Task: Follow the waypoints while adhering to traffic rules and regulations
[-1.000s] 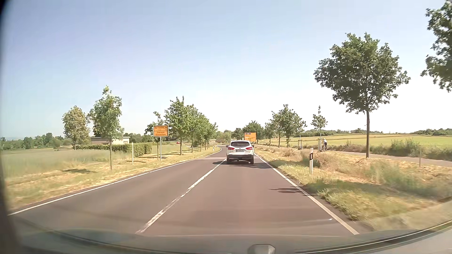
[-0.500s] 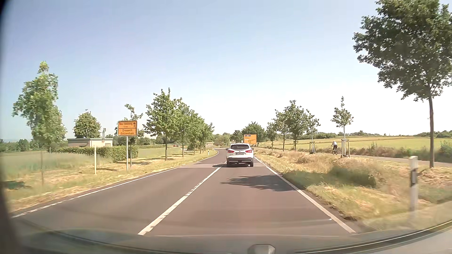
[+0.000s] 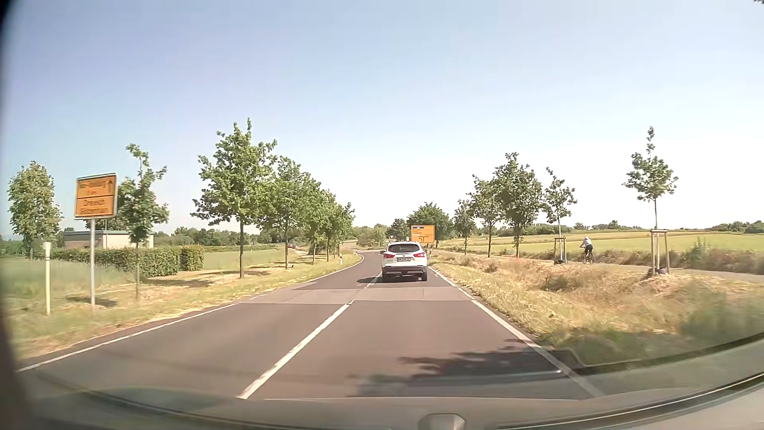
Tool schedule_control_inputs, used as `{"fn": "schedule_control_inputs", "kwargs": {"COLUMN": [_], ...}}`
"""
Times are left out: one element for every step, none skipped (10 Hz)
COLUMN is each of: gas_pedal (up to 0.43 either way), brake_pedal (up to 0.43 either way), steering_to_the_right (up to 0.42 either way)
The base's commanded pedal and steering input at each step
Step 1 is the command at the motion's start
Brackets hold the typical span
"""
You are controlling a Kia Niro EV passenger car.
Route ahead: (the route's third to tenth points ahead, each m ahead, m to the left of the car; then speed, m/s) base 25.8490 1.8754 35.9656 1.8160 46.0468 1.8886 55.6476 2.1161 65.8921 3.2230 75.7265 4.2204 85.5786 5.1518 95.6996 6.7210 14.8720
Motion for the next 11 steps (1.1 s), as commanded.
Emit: {"fn": "schedule_control_inputs", "kwargs": {"gas_pedal": [0.047, 0.047, 0.047, 0.039, 0.039, 0.039, 0.039, 0.039, 0.039, 0.039, 0.039], "brake_pedal": [0.03, 0.03, 0.03, 0.03, 0.03, 0.03, 0.03, 0.03, 0.03, 0.03, 0.03], "steering_to_the_right": [0.001, 0.0, 0.0, 0.0, 0.0, 0.0, 0.0, -0.001, -0.001, -0.001, -0.001]}}
